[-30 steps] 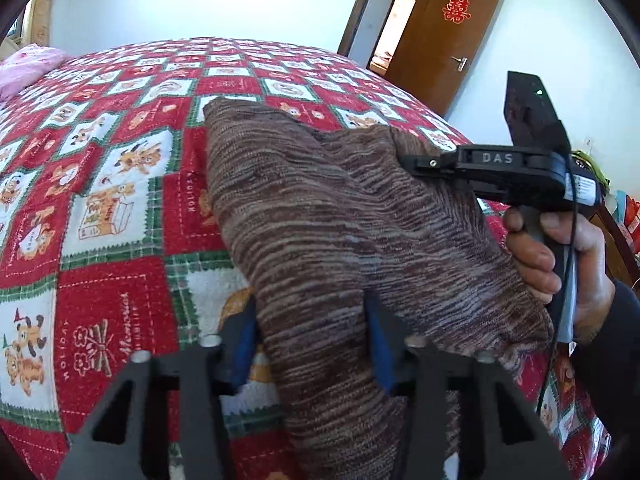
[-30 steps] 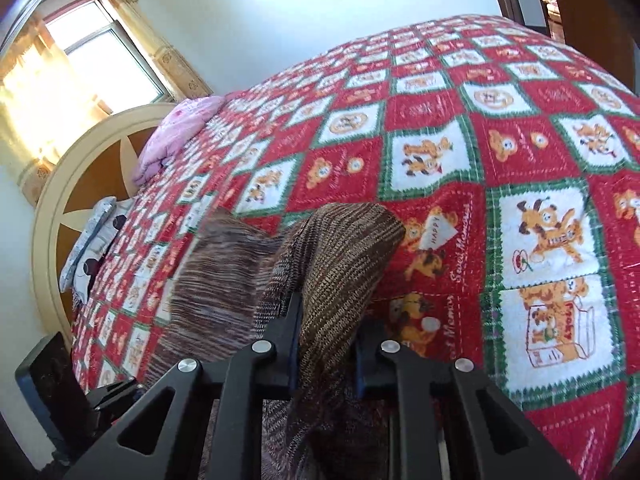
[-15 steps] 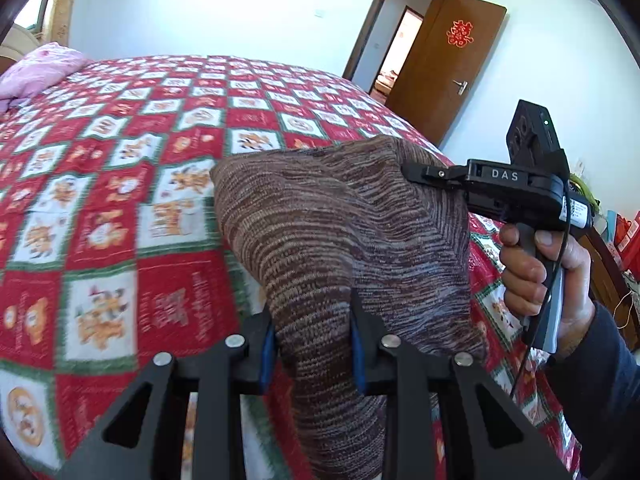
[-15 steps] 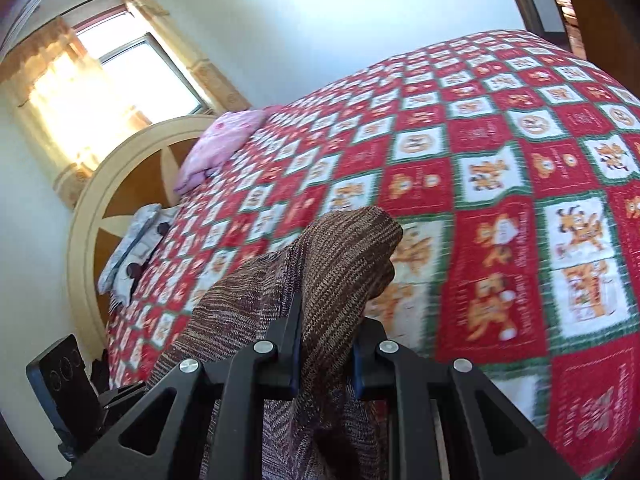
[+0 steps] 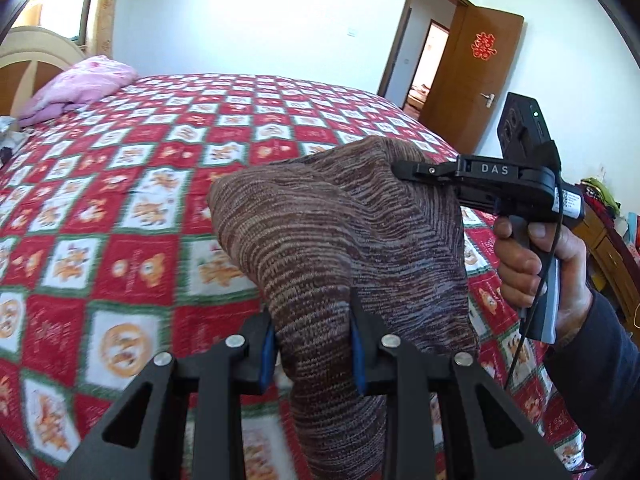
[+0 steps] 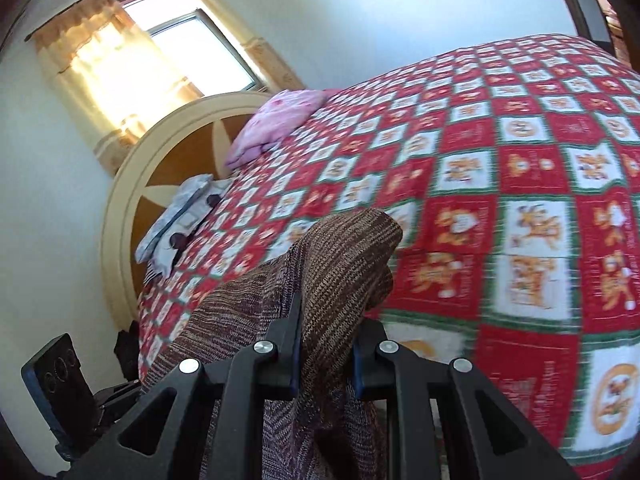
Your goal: Fold small clothes
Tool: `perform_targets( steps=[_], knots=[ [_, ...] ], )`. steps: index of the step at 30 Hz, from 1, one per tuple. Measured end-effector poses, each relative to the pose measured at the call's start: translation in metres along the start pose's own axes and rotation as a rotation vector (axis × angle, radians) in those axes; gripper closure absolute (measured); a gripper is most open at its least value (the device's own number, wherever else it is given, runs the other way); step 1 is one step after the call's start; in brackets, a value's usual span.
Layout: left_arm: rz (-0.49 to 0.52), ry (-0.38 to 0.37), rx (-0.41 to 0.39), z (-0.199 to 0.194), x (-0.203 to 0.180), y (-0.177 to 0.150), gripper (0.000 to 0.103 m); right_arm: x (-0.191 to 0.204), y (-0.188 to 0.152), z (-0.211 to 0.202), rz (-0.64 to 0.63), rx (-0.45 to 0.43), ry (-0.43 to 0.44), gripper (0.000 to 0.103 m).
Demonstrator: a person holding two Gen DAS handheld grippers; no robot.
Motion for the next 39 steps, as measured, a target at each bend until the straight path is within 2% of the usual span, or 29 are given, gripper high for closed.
perform_targets(
  steps=[22,39],
  knots=[
    [-0.057,0.168,-0.045,-0.063,0.092,-0.034,0.072,0.104,-0.021,0.099,-0.076,0.111,0.153,0.085],
    [-0.106,0.235,-0.022,-0.061,0.141,-0.069,0.072,0.136,-0.042,0.162,-0.088,0.209,0.159,0.085]
  ],
)
Point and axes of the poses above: each gripper's, at about its wrist camera, not at the fingertips, and z roughly the way its jaws point, x to its left, y to its top, the point moved 4 cm from there along z, roughly the way its jaws point, and after that the axes turned 7 degrees about y, right-handed, at the moved point
